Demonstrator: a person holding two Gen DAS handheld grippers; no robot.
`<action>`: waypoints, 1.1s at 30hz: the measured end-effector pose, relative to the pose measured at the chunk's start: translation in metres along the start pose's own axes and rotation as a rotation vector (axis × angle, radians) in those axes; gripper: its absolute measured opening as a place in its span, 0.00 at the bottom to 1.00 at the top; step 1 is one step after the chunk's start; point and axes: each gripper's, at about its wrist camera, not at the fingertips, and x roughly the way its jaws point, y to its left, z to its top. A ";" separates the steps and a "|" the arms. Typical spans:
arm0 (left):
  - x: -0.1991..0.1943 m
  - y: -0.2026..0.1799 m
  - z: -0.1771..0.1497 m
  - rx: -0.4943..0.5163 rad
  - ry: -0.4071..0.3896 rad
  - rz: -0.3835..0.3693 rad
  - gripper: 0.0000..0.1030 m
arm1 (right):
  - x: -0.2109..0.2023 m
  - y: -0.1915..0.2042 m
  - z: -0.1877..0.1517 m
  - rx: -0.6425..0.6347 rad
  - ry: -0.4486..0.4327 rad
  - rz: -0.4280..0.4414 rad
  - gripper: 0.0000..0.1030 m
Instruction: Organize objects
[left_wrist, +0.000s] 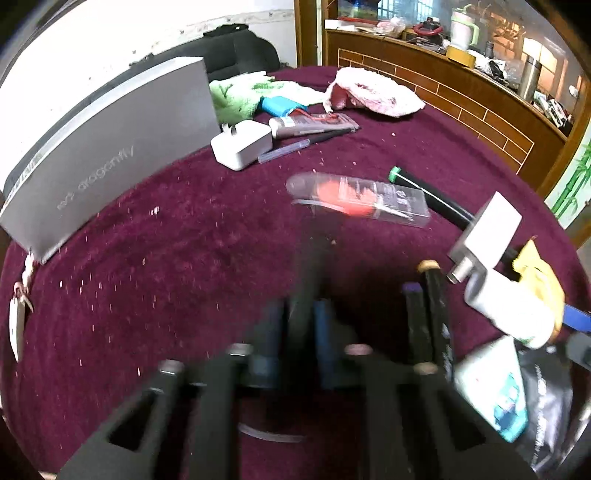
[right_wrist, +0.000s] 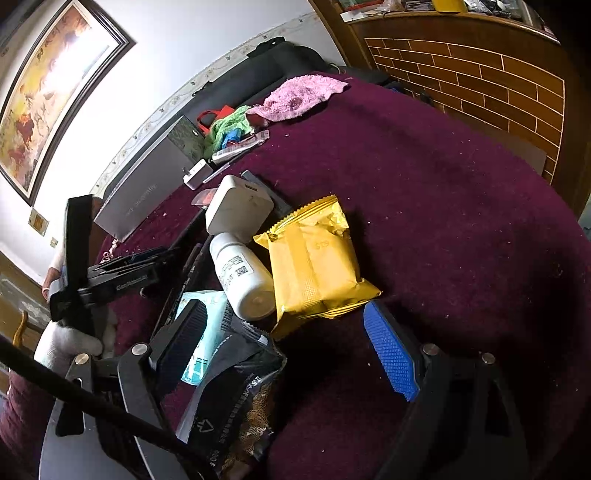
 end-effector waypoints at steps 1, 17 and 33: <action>-0.002 0.000 -0.002 -0.014 0.005 -0.007 0.11 | 0.000 -0.001 0.000 0.001 -0.002 -0.004 0.85; -0.090 -0.049 -0.146 -0.170 0.041 0.104 0.15 | -0.003 -0.009 0.002 0.033 -0.023 -0.028 0.85; -0.172 -0.024 -0.194 -0.445 -0.235 -0.197 0.11 | -0.026 0.088 0.029 -0.178 0.074 0.143 0.85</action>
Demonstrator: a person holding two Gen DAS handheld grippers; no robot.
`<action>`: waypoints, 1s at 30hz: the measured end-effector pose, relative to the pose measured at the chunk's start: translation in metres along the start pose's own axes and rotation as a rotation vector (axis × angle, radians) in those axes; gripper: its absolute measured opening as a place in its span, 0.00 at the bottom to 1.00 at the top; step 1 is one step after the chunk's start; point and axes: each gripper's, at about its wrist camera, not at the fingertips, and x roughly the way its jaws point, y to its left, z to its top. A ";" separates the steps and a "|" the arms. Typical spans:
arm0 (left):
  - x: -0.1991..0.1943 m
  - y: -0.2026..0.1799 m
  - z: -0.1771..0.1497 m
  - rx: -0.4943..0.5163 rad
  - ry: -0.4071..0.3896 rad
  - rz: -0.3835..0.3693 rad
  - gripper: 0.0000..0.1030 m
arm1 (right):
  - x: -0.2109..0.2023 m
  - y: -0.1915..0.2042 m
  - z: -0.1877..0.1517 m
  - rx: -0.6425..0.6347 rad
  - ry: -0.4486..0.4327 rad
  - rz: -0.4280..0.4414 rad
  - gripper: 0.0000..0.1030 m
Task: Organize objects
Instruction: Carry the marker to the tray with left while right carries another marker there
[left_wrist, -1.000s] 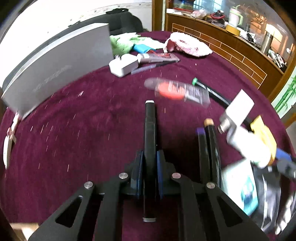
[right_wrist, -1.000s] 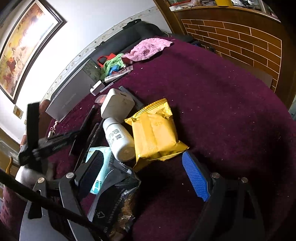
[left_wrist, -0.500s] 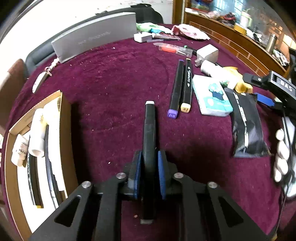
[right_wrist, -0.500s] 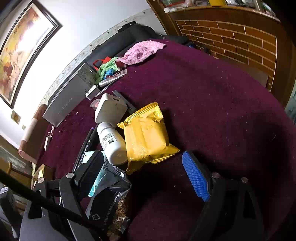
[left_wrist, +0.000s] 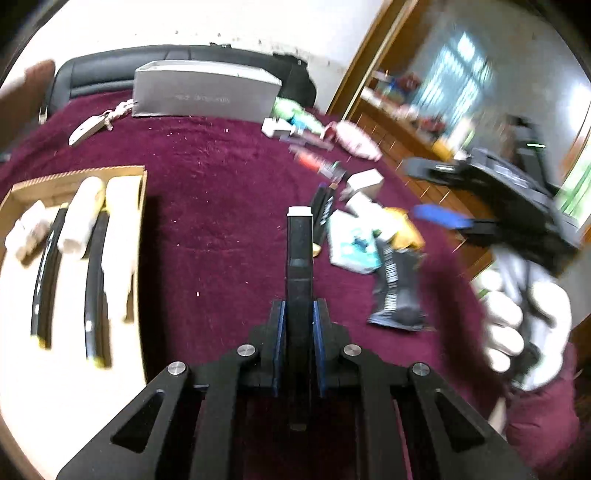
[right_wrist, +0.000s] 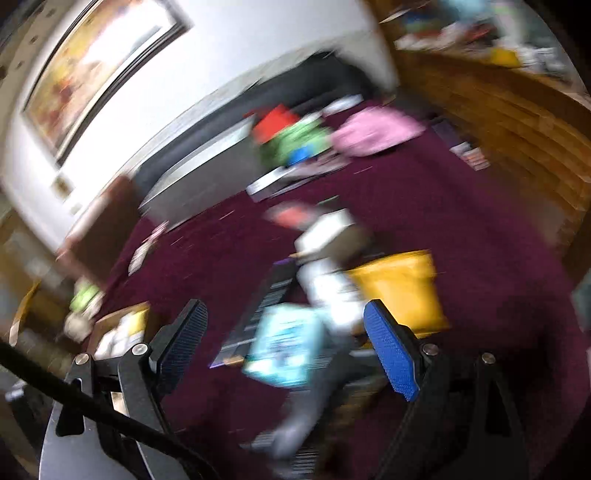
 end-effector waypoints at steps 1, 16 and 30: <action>-0.006 0.004 -0.001 -0.022 -0.010 -0.033 0.11 | 0.013 0.006 0.004 0.016 0.062 0.064 0.85; -0.070 0.047 -0.016 -0.076 -0.209 -0.189 0.11 | 0.147 0.029 0.024 0.104 0.364 -0.131 0.64; -0.120 0.105 -0.034 -0.164 -0.341 -0.161 0.11 | 0.144 0.058 -0.002 -0.133 0.262 -0.441 0.12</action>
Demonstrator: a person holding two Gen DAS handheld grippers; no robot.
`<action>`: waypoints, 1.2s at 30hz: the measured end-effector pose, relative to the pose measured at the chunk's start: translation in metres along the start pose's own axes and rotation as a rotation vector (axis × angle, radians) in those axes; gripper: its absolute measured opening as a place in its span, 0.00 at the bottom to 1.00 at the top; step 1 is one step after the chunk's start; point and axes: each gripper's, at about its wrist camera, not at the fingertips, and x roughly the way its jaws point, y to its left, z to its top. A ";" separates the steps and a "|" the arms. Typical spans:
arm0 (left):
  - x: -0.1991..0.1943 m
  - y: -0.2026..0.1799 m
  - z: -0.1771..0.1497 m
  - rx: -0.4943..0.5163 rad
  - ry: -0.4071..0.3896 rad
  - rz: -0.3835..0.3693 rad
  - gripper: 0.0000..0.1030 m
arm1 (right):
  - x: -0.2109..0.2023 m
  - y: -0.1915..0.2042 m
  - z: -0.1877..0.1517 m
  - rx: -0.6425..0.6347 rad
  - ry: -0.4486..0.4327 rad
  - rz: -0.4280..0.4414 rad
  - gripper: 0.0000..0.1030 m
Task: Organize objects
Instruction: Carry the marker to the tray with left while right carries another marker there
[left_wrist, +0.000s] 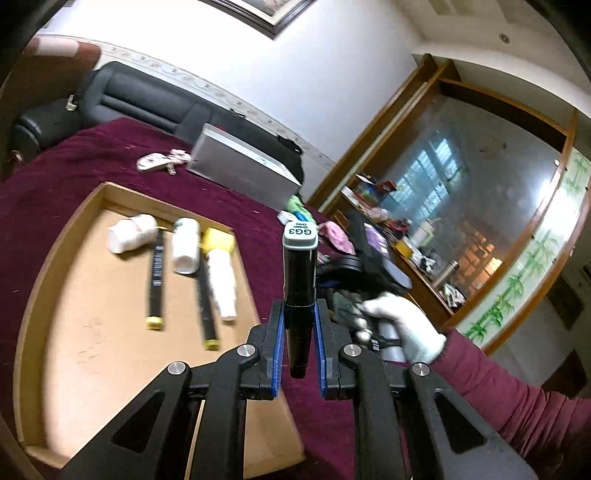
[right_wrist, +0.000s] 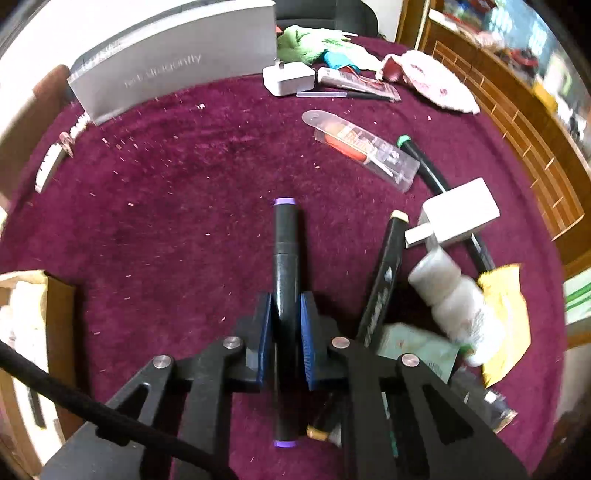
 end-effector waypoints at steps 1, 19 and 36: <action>-0.005 0.005 0.001 -0.009 -0.009 0.010 0.11 | -0.005 -0.002 -0.002 0.002 -0.013 0.013 0.12; -0.042 0.059 0.020 0.025 0.041 0.302 0.11 | -0.100 0.087 -0.064 -0.161 -0.074 0.585 0.12; 0.045 0.126 0.071 -0.021 0.256 0.380 0.12 | -0.023 0.200 -0.081 -0.230 0.070 0.573 0.13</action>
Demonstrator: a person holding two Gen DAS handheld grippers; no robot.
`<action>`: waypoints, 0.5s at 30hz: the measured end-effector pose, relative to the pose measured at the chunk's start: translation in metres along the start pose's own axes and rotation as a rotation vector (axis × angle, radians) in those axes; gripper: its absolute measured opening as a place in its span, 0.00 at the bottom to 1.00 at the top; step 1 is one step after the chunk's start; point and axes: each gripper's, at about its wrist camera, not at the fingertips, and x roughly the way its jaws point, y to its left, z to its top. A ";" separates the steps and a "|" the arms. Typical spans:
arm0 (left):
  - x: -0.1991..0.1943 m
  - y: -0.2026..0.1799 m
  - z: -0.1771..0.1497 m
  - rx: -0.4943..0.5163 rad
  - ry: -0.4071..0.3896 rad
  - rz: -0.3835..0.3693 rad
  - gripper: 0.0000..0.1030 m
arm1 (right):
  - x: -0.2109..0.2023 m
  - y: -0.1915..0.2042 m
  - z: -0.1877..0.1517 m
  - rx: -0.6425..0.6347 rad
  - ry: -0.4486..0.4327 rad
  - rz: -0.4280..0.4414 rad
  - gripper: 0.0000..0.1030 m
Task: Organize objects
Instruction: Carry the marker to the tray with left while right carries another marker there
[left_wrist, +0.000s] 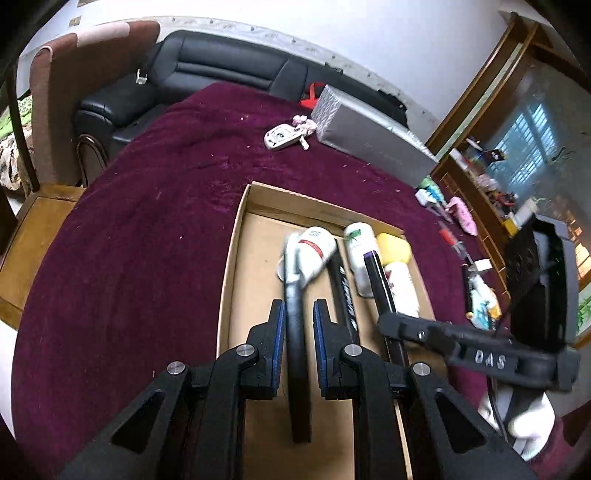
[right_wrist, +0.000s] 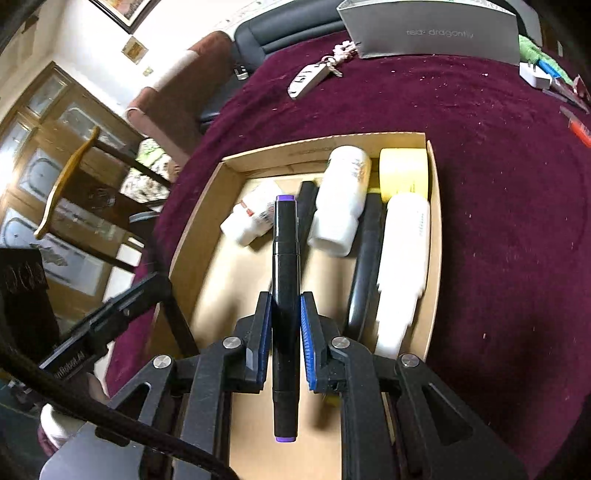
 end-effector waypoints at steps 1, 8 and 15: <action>0.006 0.001 0.004 0.002 0.008 0.013 0.12 | 0.003 -0.001 0.002 0.005 0.005 -0.004 0.13; 0.014 0.004 0.009 -0.032 0.002 -0.018 0.12 | 0.016 -0.003 0.009 0.004 0.012 -0.043 0.13; -0.018 0.009 -0.004 -0.107 -0.077 -0.097 0.45 | 0.011 0.009 0.011 -0.059 -0.040 -0.124 0.15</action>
